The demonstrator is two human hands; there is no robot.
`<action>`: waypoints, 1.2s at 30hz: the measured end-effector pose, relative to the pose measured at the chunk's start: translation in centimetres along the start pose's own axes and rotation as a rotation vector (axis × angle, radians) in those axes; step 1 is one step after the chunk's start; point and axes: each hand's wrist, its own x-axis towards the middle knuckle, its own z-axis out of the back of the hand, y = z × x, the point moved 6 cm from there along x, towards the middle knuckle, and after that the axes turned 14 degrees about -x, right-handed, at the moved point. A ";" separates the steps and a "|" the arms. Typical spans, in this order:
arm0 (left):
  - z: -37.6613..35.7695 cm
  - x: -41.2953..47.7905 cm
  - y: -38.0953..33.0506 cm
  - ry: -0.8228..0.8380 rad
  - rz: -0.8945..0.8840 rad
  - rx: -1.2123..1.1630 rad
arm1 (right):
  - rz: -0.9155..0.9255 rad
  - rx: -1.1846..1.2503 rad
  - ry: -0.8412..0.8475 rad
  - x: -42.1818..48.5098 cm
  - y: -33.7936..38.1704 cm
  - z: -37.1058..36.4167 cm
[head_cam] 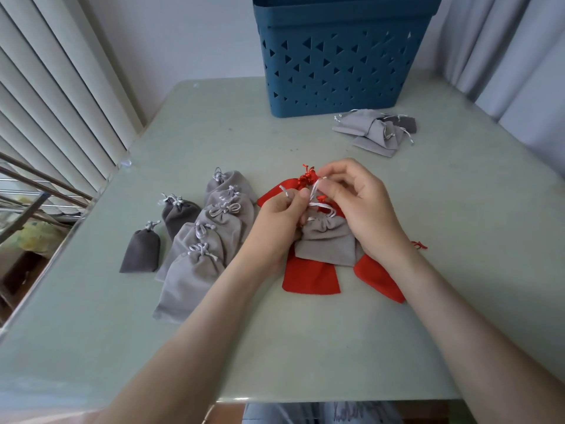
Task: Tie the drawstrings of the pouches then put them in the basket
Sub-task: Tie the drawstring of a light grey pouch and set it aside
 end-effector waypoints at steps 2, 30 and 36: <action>0.3 0.1 -0.2 -0.014 -0.022 -0.057 | -0.072 0.054 0.167 -0.2 -0.5 -1.2; 0.7 0.0 -2.3 0.100 -0.163 -0.187 | -0.299 0.424 0.333 -0.5 -1.2 -2.2; 1.6 -0.3 -3.3 -0.065 -0.353 0.357 | -0.309 0.379 0.264 -0.3 -1.3 -1.4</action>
